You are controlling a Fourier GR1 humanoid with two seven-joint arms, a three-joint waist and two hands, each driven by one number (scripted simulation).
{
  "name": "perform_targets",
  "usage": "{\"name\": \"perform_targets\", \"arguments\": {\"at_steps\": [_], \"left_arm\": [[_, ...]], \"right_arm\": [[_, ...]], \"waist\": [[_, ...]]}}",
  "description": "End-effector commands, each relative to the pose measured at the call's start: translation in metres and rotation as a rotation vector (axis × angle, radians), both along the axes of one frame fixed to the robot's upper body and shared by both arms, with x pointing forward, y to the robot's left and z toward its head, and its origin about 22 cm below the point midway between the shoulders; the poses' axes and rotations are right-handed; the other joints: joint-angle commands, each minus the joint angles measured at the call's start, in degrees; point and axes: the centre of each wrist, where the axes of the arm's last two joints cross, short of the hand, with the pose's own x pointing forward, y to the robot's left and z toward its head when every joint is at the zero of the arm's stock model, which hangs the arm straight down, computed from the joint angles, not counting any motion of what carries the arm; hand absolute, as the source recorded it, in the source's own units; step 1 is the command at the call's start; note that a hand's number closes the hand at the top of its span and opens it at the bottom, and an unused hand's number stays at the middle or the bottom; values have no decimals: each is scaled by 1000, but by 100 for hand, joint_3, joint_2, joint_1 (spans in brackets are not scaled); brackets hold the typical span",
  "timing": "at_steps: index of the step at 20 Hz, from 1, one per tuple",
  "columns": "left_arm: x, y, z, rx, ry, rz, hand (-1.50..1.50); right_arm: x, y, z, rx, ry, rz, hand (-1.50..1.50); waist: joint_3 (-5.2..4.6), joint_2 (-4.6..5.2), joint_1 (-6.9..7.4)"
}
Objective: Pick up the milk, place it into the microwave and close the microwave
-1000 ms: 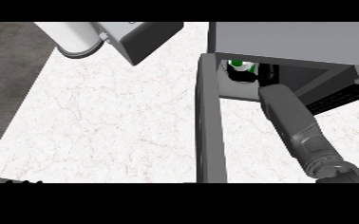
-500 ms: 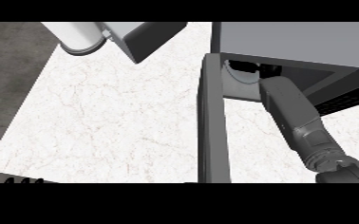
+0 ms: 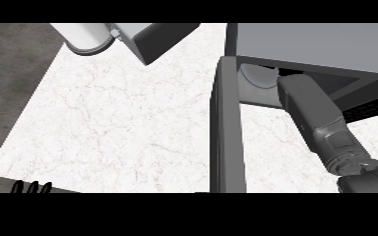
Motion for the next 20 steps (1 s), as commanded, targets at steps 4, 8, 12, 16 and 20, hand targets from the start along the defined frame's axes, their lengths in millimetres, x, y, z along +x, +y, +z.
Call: {"name": "perform_targets", "arguments": {"at_steps": [4,8,12,16,20], "left_arm": [[4,1,1,11,-19,-17,-150],[6,5,1,33,-19,-11,-150],[11,2,-3,31,-7,-40,-150],[16,5,-3,35,-21,-29,-150],[16,4,-5,46,-28,-26,-150]], "right_arm": [[-35,-56,-47,-200,199,-368,-150],[-49,-67,-64,-272,263,-474,-150],[-22,-16,-37,-312,238,-136,-150],[-18,10,-35,-292,235,-18,-150],[-18,22,-36,-280,254,34,-150]], "waist": [[-81,165,76],[-56,155,221],[0,46,294],[13,38,211],[13,40,255]]}}
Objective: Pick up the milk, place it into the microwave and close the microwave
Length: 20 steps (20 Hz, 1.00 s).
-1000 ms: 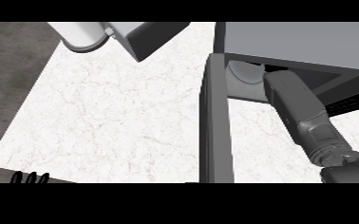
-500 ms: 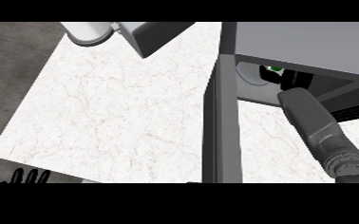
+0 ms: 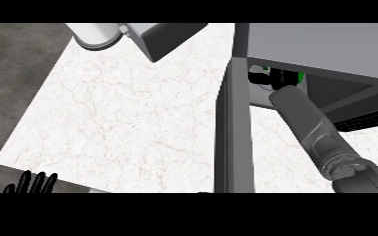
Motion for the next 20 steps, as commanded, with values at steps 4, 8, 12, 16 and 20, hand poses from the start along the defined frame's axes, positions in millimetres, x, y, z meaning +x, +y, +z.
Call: {"name": "perform_targets", "arguments": {"at_steps": [4,8,12,16,20], "left_arm": [[7,-1,2,11,-21,14,-150],[5,-1,-3,21,-2,-6,-150],[-1,3,-4,4,5,5,-150],[-1,-4,-4,-2,-6,16,-150],[-9,7,7,21,-2,23,-150]], "right_arm": [[4,22,6,60,69,158,-150],[4,46,6,164,60,205,-150],[3,50,6,286,45,257,-150],[-10,49,-14,409,41,302,-150],[-17,50,-24,549,41,348,-150]], "waist": [[17,-13,-57],[20,-51,-139],[21,-102,-244],[24,-142,-423],[22,-202,-495]]}}
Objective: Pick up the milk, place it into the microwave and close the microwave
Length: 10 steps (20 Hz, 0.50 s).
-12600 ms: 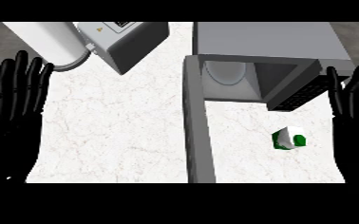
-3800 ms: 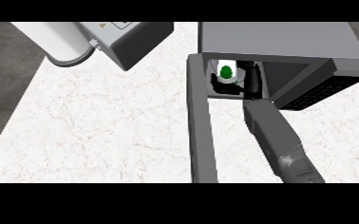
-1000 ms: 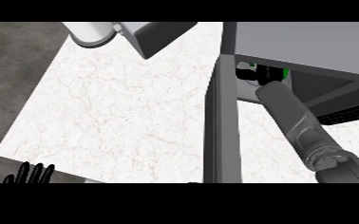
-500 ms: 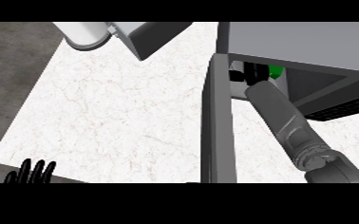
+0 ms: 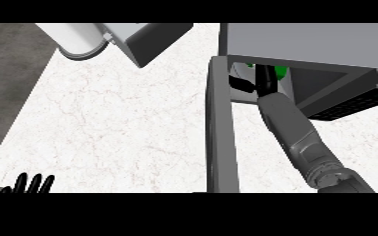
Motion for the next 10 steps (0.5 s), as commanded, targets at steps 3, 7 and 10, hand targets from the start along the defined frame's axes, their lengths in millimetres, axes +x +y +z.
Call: {"name": "perform_targets", "arguments": {"at_steps": [3,7,10], "left_arm": [[-11,5,-5,1,12,12,-150],[-12,-1,7,-8,8,16,-150],[-9,11,8,2,30,32,-150]], "right_arm": [[-18,0,-25,251,6,84,-150],[-35,-8,-45,307,-4,134,-150],[-45,-4,-57,320,15,133,-150]], "waist": [[-2,-153,-151],[-3,-169,-208],[-13,-201,-300]]}}
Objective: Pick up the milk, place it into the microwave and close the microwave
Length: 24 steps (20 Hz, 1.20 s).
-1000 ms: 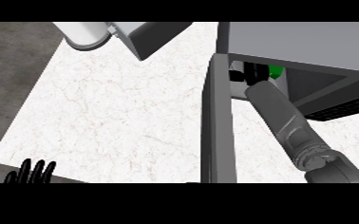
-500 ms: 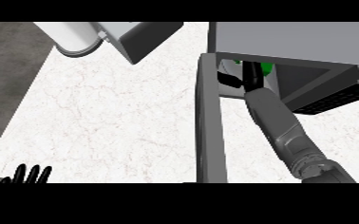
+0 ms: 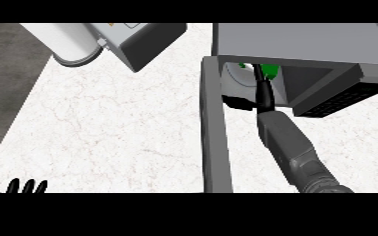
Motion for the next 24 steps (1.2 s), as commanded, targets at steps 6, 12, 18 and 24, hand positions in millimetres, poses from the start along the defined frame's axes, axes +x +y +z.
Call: {"name": "perform_targets", "arguments": {"at_steps": [6,12,18,24], "left_arm": [[-14,-10,6,21,51,37,-150],[0,-11,4,32,61,-21,-150],[0,-36,-24,49,115,-85,-150],[18,-32,-14,53,117,-188,-150]], "right_arm": [[-33,-21,-33,134,-40,94,-150],[-55,-34,-53,211,-6,174,-150],[-85,-66,-69,196,10,152,-150],[-121,-109,-77,179,-19,103,-150]], "waist": [[-17,-152,-292],[-22,-170,-369],[-29,-204,-441],[-33,-214,-523]]}}
